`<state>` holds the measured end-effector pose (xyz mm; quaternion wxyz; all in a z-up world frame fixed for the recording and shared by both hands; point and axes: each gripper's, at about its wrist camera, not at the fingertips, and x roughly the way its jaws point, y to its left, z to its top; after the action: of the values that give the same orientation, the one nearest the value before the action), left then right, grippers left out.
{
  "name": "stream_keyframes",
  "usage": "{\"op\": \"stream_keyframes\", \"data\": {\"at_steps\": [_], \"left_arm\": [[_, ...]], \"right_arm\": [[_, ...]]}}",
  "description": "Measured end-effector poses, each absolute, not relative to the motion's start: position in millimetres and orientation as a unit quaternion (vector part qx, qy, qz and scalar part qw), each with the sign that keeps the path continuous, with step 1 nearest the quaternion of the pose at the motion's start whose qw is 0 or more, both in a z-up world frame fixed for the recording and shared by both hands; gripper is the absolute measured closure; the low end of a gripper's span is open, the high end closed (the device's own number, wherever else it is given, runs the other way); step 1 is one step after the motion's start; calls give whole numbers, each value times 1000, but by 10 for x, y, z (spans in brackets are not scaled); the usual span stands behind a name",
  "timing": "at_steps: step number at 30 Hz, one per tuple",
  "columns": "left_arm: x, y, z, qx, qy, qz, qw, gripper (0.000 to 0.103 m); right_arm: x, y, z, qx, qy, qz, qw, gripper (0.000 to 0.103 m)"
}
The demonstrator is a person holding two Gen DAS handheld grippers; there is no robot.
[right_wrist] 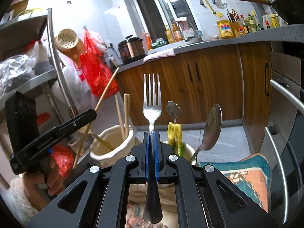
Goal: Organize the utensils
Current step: 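Lift chopstick with left tool while right tool carries silver fork over the holder, then drop chopstick into tall cup with left tool while right tool drops fork into short cup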
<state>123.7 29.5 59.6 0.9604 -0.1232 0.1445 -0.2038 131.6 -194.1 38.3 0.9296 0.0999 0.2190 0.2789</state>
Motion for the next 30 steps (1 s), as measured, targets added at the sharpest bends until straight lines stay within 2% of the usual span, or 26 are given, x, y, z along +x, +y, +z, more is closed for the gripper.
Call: {"op": "stream_keyframes", "data": {"at_steps": [9,20,30], "left_arm": [[1438,185,609,-193,113,-238,945,98],[1425,-100,637,-127,76,-202,968,98],[1355,-163,563,-98,70,-195,974,98]], "right_arm": [[1447,-1941,407,125,193,277,933,97],[1524,-1902,435,115,130,259,950,97],[1556,-1841,291,82,125,239,959,97]]}}
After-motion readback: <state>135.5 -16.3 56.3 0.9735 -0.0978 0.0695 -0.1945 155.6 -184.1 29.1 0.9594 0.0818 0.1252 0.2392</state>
